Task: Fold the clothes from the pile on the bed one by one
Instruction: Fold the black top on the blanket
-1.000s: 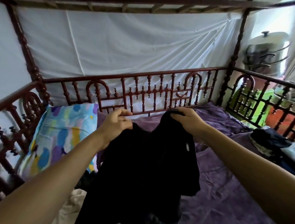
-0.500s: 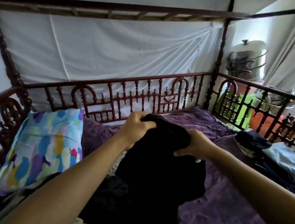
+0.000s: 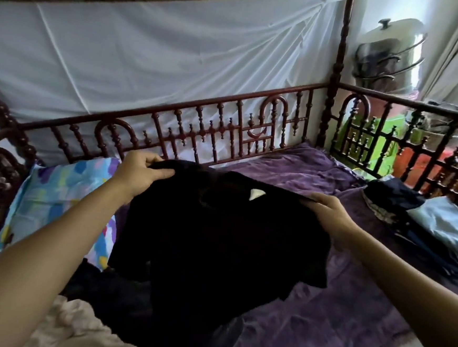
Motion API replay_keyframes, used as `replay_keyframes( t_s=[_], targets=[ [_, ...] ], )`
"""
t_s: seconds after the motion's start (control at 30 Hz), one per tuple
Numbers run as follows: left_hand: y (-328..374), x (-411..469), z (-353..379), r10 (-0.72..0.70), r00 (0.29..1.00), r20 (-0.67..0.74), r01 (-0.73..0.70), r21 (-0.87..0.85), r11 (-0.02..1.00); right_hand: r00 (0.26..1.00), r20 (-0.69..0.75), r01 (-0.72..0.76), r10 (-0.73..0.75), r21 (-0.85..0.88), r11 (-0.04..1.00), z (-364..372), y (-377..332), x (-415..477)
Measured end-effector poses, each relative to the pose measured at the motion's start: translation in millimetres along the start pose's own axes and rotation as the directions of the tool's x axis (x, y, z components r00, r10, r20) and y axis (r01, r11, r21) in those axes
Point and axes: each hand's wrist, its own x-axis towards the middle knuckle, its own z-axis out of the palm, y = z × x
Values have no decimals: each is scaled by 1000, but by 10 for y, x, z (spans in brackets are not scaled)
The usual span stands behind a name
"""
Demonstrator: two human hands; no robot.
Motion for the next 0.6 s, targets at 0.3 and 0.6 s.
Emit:
replay_keyframes(
  t_s=[0.3,0.6],
  targets=[
    [-667,677,-22,83,910,-407,35,274,961,816,501,500,-288,-362,786,388,21,-190],
    [-741,1740,1153,160,970,-183,-65,442,895,998,-9,61,-64,-193,979,75,834,230]
  ],
)
